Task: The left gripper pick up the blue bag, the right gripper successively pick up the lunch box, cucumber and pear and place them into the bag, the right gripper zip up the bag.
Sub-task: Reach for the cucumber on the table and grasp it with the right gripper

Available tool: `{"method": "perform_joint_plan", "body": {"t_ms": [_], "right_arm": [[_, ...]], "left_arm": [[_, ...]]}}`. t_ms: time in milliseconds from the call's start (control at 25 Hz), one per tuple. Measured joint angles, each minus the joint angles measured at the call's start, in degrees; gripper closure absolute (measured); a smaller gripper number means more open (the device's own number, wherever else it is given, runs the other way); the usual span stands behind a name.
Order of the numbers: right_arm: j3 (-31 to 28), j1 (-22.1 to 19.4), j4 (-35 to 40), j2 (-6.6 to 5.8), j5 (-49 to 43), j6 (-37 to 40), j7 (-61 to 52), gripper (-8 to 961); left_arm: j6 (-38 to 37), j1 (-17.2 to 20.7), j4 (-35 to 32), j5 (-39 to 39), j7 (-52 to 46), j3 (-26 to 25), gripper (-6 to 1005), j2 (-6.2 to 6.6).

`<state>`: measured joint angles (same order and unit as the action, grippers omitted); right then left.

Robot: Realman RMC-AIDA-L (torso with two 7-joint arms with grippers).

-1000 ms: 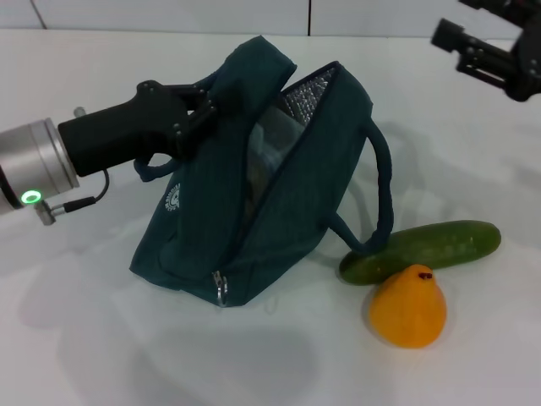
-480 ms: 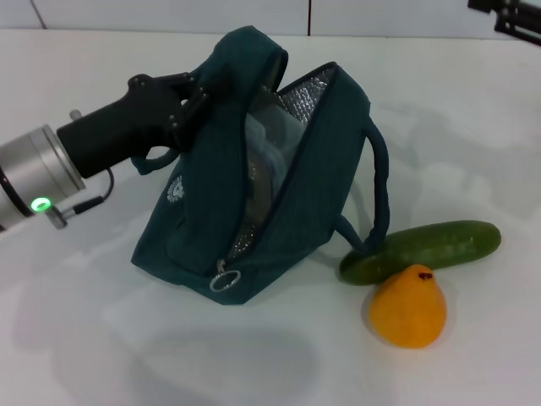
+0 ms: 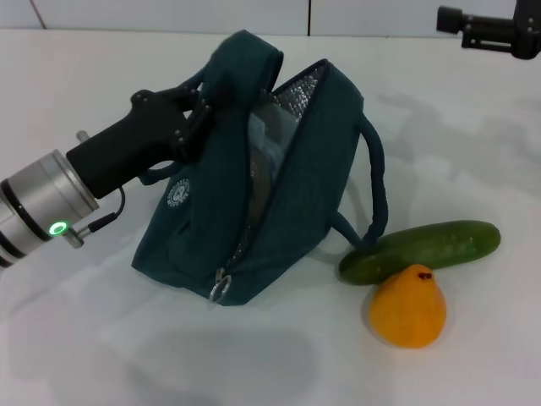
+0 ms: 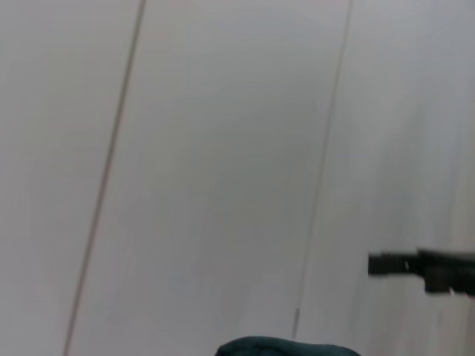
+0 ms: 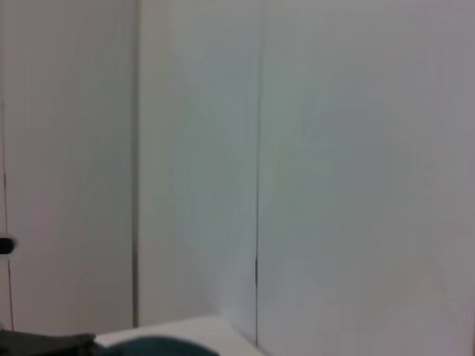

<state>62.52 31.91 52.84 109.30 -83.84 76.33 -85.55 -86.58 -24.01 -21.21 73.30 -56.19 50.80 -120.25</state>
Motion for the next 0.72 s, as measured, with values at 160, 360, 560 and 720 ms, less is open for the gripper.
{"method": "perform_joint_plan", "body": {"t_ms": [160,360,560,720], "right_arm": [[0.35,0.7,2.13,0.68,-7.9,-1.31,-9.01,177],[0.81,-1.1,6.57,3.62,-14.12,-1.33,-11.09,135],[1.05,-1.44,12.46,5.24,-21.93,0.62,-14.58,93],[1.0,1.14,12.69,3.35,-26.32,5.84,-19.11,93]], "left_arm": [[-0.29,-0.47,5.35,-4.59,6.73,-0.08,959,0.11],[-0.84,-0.01,8.04,-5.7,12.8,0.07,960,0.11],[-1.27,0.78,8.47,-6.27,14.86,-0.19,960,0.11],[-1.34,1.09,8.7,-6.69,16.17,-0.08,960,0.12]]}}
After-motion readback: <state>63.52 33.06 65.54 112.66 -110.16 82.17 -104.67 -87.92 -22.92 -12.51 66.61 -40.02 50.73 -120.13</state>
